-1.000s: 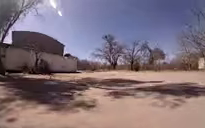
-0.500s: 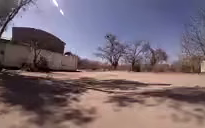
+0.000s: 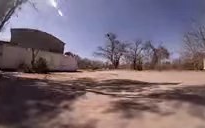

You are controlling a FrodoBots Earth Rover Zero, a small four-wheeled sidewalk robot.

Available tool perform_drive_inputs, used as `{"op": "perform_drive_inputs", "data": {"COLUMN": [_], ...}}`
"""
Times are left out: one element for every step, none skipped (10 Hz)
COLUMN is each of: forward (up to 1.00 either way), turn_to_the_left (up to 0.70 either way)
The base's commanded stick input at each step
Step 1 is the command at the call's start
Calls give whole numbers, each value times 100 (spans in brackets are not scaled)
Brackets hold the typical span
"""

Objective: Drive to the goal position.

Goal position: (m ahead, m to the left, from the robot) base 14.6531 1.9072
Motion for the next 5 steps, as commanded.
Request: {"op": "perform_drive_inputs", "data": {"forward": [100, 100, 100, 100, 100], "turn_to_the_left": [0, 0, 0, 0, 0]}}
